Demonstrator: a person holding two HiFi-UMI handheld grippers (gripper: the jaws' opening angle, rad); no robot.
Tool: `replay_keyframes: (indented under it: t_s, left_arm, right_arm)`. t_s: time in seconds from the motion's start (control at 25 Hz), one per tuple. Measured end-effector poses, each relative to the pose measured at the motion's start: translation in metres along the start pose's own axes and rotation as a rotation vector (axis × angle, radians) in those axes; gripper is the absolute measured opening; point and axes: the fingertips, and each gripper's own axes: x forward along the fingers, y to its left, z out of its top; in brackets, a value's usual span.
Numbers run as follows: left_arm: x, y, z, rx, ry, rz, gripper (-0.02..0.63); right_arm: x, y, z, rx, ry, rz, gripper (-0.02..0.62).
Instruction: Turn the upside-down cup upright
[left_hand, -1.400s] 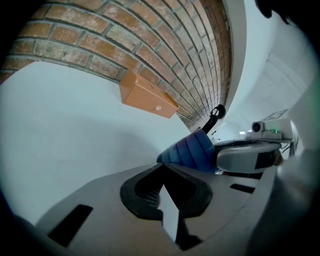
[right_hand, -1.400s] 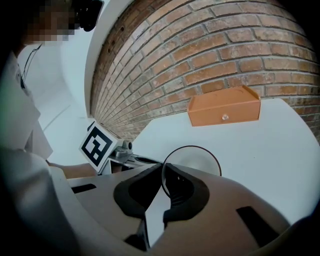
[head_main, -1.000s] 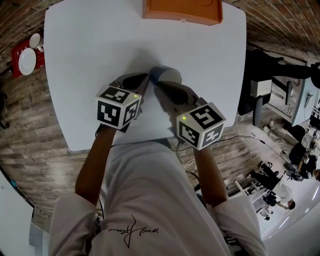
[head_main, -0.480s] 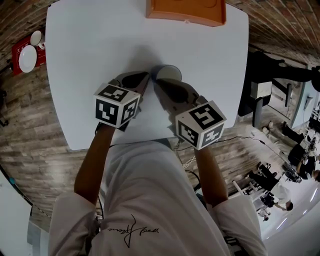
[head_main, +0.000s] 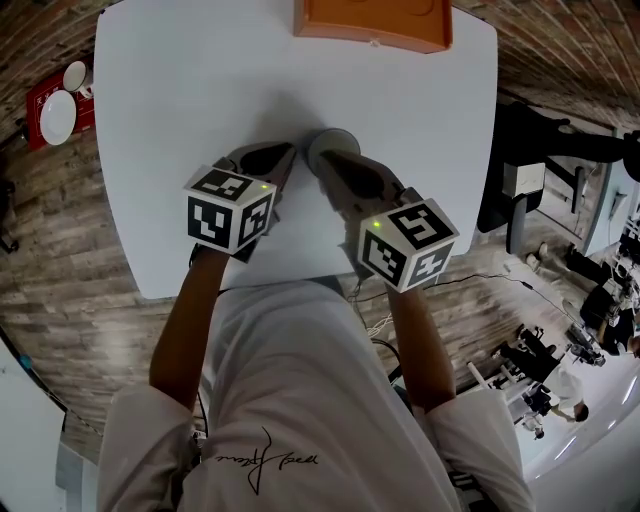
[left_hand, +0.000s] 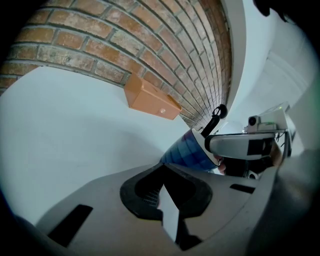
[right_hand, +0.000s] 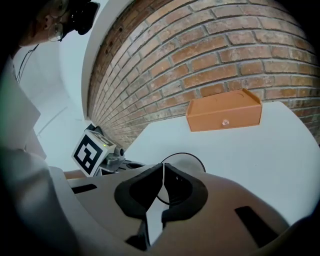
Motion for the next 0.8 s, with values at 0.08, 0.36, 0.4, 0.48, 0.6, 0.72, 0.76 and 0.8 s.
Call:
replay_keyframes:
  t_s: [0.08, 0.36, 0.4, 0.48, 0.6, 0.72, 0.76, 0.8]
  left_arm:
    - [-0.004, 0.001, 0.001, -0.002, -0.005, 0.005, 0.011]
    - [-0.013, -0.01, 0.002, 0.015, -0.016, 0.002, 0.011]
    - [-0.014, -0.01, 0.002, 0.019, -0.017, 0.002, 0.011]
    - [-0.019, -0.01, 0.002, 0.022, -0.025, 0.003, 0.011]
    - [-0.029, -0.008, 0.007, 0.012, -0.055, 0.012, 0.011]
    - [-0.039, -0.013, 0.014, 0.001, -0.088, 0.017, 0.011]
    - [-0.041, -0.016, 0.015, 0.003, -0.095, 0.018, 0.011]
    - [-0.043, -0.019, 0.016, 0.007, -0.099, 0.018, 0.011]
  right_arm:
    - [-0.002, -0.001, 0.001, 0.024, -0.013, 0.0, 0.021]
    - [-0.015, -0.004, 0.001, 0.022, -0.029, -0.011, 0.021]
    - [-0.017, -0.005, 0.001, 0.02, -0.034, -0.013, 0.021]
    - [-0.021, -0.004, 0.001, 0.017, -0.043, -0.019, 0.021]
    - [-0.026, -0.004, 0.001, 0.011, -0.06, -0.027, 0.021]
    - [-0.036, -0.004, 0.003, 0.011, -0.078, -0.03, 0.021]
    - [-0.04, -0.005, 0.002, 0.011, -0.083, -0.031, 0.021]
    - [-0.043, -0.005, 0.002, 0.01, -0.087, -0.033, 0.021]
